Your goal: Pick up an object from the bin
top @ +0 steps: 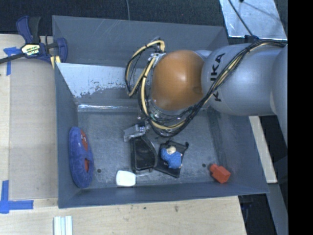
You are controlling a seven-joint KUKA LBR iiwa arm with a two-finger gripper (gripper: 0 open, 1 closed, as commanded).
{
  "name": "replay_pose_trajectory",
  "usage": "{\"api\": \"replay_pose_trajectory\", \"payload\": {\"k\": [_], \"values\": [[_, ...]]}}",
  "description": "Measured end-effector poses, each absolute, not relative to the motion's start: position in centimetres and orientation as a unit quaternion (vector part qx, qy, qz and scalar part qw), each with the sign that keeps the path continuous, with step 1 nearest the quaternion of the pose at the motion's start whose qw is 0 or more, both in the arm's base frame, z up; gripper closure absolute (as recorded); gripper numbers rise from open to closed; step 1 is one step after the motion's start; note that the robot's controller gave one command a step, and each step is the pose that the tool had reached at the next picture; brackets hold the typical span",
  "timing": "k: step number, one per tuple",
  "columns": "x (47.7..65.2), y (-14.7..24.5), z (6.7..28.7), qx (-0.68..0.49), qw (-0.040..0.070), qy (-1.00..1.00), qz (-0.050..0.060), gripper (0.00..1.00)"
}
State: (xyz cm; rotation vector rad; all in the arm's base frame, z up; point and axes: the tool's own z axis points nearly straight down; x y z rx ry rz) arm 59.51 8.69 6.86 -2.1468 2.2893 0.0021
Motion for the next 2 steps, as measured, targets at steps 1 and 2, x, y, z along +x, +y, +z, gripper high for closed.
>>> {"api": "replay_pose_trajectory", "payload": {"k": [1, 2], "values": [[59.6, 8.9, 7.1, -0.683, 0.003, 0.73, 0.001, 1.0], [58.1, 9.6, 20.5, -0.675, 0.003, 0.738, -0.001, 1.0]]}}
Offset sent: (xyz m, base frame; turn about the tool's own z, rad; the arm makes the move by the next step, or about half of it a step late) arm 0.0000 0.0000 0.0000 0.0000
